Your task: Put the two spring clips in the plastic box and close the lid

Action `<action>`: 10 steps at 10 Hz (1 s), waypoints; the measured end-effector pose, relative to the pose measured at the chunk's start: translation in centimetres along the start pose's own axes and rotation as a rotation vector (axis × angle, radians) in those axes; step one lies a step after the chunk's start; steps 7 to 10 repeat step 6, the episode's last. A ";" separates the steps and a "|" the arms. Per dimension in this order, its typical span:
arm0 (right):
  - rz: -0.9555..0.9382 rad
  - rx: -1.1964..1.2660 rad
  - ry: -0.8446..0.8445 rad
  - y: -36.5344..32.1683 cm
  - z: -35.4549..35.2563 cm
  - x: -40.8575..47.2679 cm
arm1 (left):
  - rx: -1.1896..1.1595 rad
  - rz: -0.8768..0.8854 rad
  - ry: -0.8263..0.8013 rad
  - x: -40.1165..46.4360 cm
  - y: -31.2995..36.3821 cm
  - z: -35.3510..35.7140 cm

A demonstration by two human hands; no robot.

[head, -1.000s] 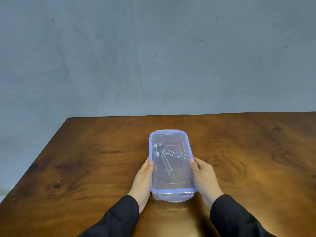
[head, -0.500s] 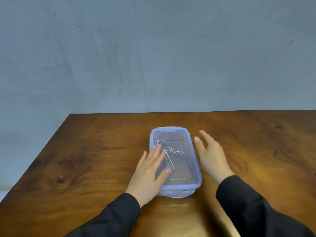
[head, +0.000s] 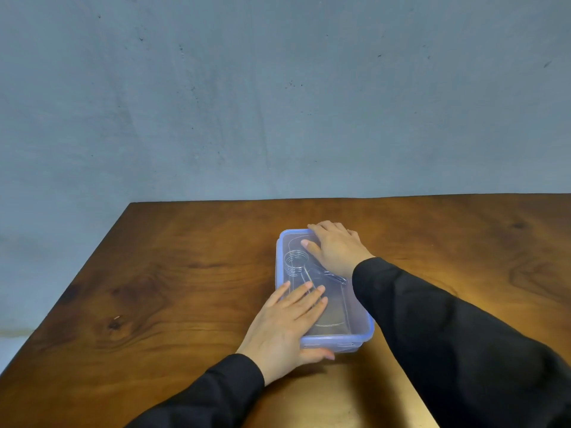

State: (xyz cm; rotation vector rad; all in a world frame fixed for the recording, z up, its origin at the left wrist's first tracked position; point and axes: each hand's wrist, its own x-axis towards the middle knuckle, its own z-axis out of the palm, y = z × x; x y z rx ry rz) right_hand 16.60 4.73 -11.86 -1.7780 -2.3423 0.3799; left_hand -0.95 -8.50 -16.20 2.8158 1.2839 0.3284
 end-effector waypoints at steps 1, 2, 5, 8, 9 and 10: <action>0.011 -0.032 0.050 -0.2 0.3 0.4 | 0.060 0.017 0.057 0.1 0.0 0.4; 0.021 -0.048 0.079 -0.3 0.5 0.5 | 0.072 0.045 0.088 0.1 0.1 0.5; 0.005 0.103 0.072 0.2 0.4 0.2 | 0.034 -0.003 -0.006 -0.1 0.2 -0.5; -0.012 0.430 0.218 1.0 -1.6 -1.1 | -0.087 0.011 0.019 -0.7 0.0 -1.4; -0.012 0.430 0.218 1.0 -1.6 -1.1 | -0.087 0.011 0.019 -0.7 0.0 -1.4; -0.012 0.430 0.218 1.0 -1.6 -1.1 | -0.087 0.011 0.019 -0.7 0.0 -1.4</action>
